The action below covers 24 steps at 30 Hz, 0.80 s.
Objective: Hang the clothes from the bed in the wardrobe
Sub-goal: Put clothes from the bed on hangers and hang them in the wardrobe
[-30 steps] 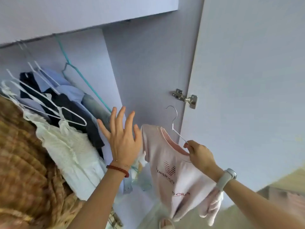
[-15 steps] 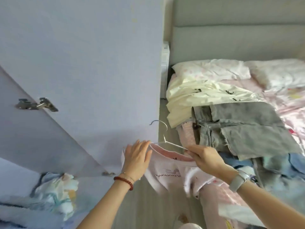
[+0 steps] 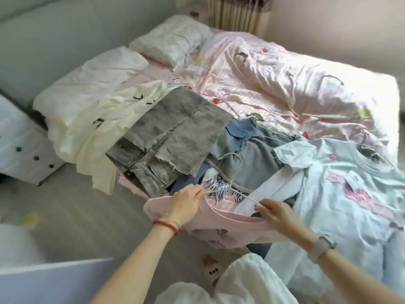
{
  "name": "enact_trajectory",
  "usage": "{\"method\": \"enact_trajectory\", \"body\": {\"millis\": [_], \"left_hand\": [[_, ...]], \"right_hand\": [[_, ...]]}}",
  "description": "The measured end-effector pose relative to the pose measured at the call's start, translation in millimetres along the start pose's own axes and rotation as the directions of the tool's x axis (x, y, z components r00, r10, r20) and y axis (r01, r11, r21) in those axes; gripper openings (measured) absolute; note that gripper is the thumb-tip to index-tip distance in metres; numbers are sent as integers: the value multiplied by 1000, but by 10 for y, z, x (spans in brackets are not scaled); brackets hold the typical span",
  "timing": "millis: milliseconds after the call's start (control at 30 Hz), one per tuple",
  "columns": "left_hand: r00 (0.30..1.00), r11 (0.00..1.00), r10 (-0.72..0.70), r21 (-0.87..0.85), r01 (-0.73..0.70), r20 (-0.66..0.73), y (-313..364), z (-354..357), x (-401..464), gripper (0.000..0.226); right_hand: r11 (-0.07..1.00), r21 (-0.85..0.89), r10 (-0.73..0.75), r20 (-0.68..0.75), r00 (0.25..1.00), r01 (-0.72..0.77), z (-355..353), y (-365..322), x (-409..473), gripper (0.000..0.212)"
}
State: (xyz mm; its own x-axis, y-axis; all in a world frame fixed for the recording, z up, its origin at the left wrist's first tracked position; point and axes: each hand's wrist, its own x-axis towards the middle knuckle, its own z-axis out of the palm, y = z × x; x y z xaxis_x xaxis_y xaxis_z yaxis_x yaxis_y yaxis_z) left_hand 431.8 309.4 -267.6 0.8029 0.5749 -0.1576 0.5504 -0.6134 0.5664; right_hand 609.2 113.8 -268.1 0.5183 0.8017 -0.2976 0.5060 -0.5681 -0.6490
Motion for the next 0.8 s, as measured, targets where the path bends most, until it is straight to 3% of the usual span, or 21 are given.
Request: {"method": "enact_trajectory", "body": {"millis": [167,300,400,467,567,633,800], "left_hand": [[958,986,155,22,-165,240,475,342,422,21],[822,942,296,-5,-336,487,917,670,607,23],[718,911,394,-139,-388,574,1208,951,482,21],[689,893,443,-217,-393,574,1397,1125,351,20],[651,855,517,-310,-415,556,1745,1290,226,21],[633,814,580,-383,-436,513,2040,1308,201,22],[651,682,701,-539,-494,291,2887,1150,383,16]], "right_hand": [[955,104,286,-74,955,-278,-79,448,-511,31],[867,226,479,-128,868,-445,-124,682,-1105,28],[791,295,606,-251,755,-537,-208,773,-1571,26],[751,276,656,-418,629,-600,-287,817,-1828,22],[709,155,589,-668,456,-689,-458,839,-2109,17],[748,149,480,-794,373,-647,-664,860,-2230,16],[841,63,193,-963,189,-537,-1485,945,-2272,17]]}}
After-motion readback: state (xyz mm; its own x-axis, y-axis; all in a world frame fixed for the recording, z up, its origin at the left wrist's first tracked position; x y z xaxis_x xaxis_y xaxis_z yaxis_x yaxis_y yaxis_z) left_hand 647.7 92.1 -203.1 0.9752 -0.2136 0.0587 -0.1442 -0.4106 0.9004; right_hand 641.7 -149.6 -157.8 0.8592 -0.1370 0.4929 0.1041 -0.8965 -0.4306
